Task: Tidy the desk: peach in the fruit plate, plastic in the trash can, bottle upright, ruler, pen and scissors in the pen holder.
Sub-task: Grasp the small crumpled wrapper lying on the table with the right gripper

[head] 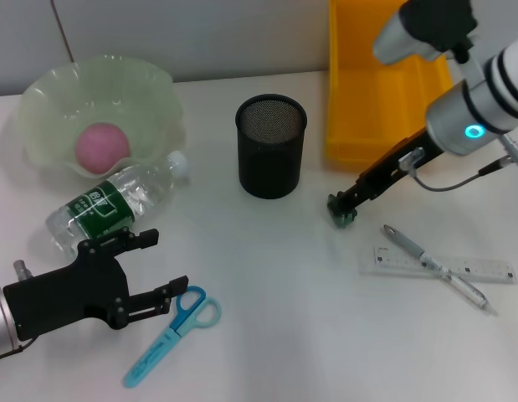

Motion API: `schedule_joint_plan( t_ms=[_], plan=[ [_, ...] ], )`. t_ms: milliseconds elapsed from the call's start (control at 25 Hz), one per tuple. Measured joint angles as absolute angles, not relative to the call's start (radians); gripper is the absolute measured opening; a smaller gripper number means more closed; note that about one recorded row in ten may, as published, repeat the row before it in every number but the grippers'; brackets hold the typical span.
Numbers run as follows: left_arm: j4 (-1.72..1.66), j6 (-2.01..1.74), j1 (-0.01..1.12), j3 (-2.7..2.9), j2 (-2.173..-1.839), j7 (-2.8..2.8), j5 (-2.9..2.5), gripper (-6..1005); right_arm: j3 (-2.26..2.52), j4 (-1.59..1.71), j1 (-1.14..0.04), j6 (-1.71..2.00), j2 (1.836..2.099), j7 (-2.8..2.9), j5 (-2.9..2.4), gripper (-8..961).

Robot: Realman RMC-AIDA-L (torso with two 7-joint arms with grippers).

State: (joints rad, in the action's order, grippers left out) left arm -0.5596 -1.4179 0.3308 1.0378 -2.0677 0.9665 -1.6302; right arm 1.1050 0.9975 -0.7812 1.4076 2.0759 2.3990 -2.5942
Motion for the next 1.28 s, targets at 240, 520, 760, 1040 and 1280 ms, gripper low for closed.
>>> schedule_joint_plan(
  t_ms=[240, 520, 760, 1040, 1280],
  plan=[
    [-0.560, -1.418, 0.331, 1.038, -2.068, 0.966, -1.630, 810, 1.135, 0.929, -0.817, 1.368, 2.076, 2.421, -2.605, 764],
    [-0.558, -1.426, 0.329, 1.039, -2.069, 0.963, -1.631, 810, 1.236, 0.897, -0.827, 1.293, 2.078, 2.487, -2.632, 761],
    [-0.558, -1.428, 0.331, 1.050, -2.069, 0.962, -1.634, 810, 1.253, 0.857, -0.847, 1.268, 2.078, 2.496, -2.633, 758],
    [-0.557, -1.428, 0.328, 1.052, -2.068, 0.962, -1.634, 810, 1.286, 0.815, -0.864, 1.237, 2.080, 2.503, -2.635, 755],
    [-0.557, -1.435, 0.324, 1.053, -2.067, 0.962, -1.634, 810, 1.289, 0.808, -0.869, 1.229, 2.080, 2.506, -2.635, 752]
  ],
)
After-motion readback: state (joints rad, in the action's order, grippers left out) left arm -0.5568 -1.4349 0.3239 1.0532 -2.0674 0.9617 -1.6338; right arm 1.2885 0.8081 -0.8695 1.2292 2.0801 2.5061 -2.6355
